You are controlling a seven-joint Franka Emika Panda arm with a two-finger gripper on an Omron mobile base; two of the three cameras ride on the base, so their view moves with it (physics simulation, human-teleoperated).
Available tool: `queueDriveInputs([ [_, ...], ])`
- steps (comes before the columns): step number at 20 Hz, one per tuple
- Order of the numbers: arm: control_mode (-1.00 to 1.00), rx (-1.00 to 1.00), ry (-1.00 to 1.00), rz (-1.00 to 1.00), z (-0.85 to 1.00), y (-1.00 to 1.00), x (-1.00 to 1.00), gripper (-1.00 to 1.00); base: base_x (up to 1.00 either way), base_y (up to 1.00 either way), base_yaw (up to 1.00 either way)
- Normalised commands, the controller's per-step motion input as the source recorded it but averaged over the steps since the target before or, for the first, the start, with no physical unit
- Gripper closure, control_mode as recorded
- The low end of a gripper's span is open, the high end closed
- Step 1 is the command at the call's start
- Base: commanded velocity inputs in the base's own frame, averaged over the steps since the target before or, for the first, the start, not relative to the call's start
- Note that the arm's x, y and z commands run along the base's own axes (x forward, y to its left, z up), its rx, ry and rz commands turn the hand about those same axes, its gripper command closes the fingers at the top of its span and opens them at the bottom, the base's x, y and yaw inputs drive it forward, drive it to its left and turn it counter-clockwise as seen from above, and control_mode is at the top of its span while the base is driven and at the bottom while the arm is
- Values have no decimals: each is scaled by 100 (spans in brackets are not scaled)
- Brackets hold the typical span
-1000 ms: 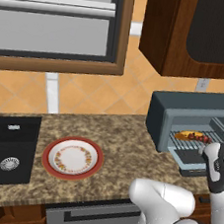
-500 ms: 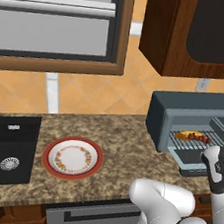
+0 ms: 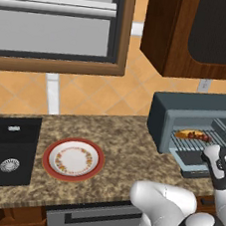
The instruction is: Pick up the kebab skewer and baguette bread, and place them inside the toaster oven. Close the toaster oven door and start by setting the timer.
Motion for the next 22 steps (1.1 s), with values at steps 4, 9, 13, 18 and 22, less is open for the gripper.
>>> queueDriveInputs([
  [4, -100, 0, 0, 0, 0, 0, 14, -100, 0, 0, 0],
  [9, -100, 0, -2, 0, 0, 0, 27, -100, 0, 0, 0],
  [13, -100, 0, -5, 0, 0, 0, 24, -100, 0, 0, 0],
  [18, -100, 0, -5, 0, 0, 0, 27, -100, 0, 0, 0],
  [22, -100, 0, -4, 0, 0, 0, 24, -100, 0, 0, 0],
])
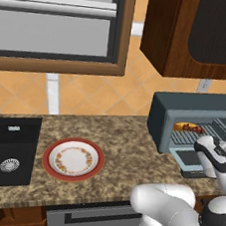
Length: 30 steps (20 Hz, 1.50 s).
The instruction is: Pick up the kebab skewer and baguette bread, and place them inside the toaster oven. Close the toaster oven door and start by setting the timer.
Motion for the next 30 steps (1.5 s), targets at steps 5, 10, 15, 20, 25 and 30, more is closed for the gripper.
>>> queueDriveInputs([
  [5, -100, 0, -3, 0, 0, 0, 25, -100, 0, 0, 0],
  [10, -100, 0, -2, 0, 0, 0, 25, -100, 0, 0, 0],
  [15, -100, 0, 0, 0, 0, 0, 25, -100, 0, 0, 0],
  [20, -100, 0, 0, 0, 0, 0, 24, -100, 0, 0, 0],
  [25, -100, 0, 0, 0, 0, 0, 23, -100, 0, 0, 0],
  [30, -100, 0, 0, 0, 0, 0, 19, -100, 0, 0, 0],
])
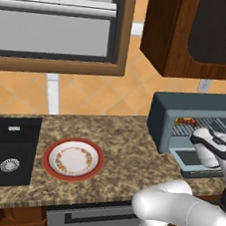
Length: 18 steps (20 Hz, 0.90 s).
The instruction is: Pick up the kebab skewer and baguette bread, and place them inside the toaster oven. Close the toaster oven door and start by setting the timer.
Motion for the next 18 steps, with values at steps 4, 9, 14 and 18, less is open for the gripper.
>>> queueDriveInputs([
  [4, -100, 0, 0, 0, 0, 0, 9, -100, 0, 0, 0],
  [9, -100, 0, 0, -2, 0, -6, -46, -100, 0, 0, 0],
  [14, -100, 0, 0, -6, 0, -13, -86, -100, 0, 0, 0],
  [18, -100, 0, 0, -5, 2, -22, -93, -100, 0, 0, 0],
])
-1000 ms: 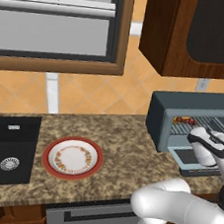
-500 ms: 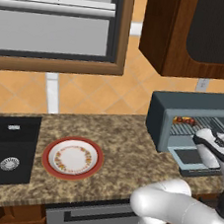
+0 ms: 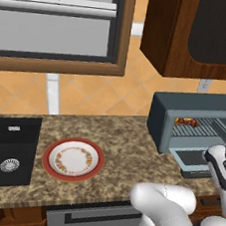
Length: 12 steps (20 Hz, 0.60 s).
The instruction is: Pick up the kebab skewer and baguette bread, and place them inside the toaster oven. Close the toaster oven door and start by setting the timer.
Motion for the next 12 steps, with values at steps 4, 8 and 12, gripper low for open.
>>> queueDriveInputs([
  [4, -100, 0, 0, -3, 0, -26, -98, -100, 0, 0, 0],
  [8, -100, 0, 1, 1, 0, -31, -68, -100, 0, 0, 0],
  [12, -100, 0, 7, 3, -1, -33, -17, -100, 0, 0, 0],
])
